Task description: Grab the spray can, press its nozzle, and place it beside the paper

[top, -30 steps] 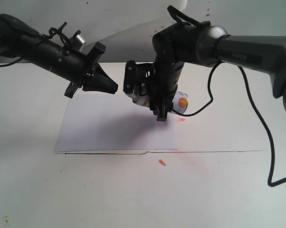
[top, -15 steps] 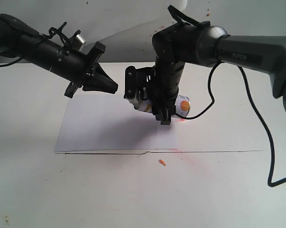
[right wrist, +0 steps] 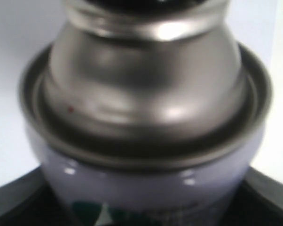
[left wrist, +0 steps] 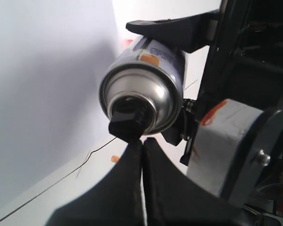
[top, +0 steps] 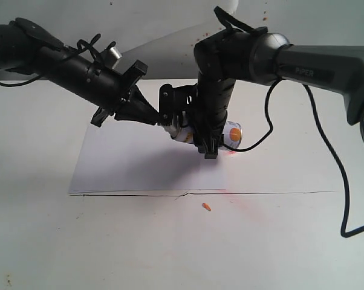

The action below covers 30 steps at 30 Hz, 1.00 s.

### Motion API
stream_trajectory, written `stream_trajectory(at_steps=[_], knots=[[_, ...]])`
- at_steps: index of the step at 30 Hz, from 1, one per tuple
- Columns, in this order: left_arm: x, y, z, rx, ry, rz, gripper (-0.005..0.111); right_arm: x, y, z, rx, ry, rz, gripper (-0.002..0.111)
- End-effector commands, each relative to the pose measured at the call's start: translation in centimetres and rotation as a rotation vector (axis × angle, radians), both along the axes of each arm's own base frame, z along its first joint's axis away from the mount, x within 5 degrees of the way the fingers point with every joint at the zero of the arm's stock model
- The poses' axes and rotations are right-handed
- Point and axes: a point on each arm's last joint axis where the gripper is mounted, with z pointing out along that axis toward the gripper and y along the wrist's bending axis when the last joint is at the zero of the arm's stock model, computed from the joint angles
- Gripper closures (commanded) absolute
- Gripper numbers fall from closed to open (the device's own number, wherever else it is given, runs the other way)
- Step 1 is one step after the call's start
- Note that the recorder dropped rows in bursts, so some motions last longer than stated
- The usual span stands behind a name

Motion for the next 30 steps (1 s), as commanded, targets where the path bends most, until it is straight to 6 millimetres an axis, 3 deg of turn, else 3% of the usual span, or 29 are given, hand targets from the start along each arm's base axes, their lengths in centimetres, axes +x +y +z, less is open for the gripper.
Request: stream_trajectory(at_steps=[1,7,30], knots=[[0.1,-0.3,-0.7,0.001,0.009,0.007,0.107,0.0,0.2,1.3,0.028,-0.024,0.003,0.108],[0.3,-0.6,-2.4,-0.013,0.06,0.017,0.107,0.0,0.2,1.3,0.028,-0.024,0.003,0.108],[0.3,-1.4,-2.5,-0.056,0.054,0.017,0.107,0.1,0.3,1.3,0.032,-0.031,0.004,0.108]])
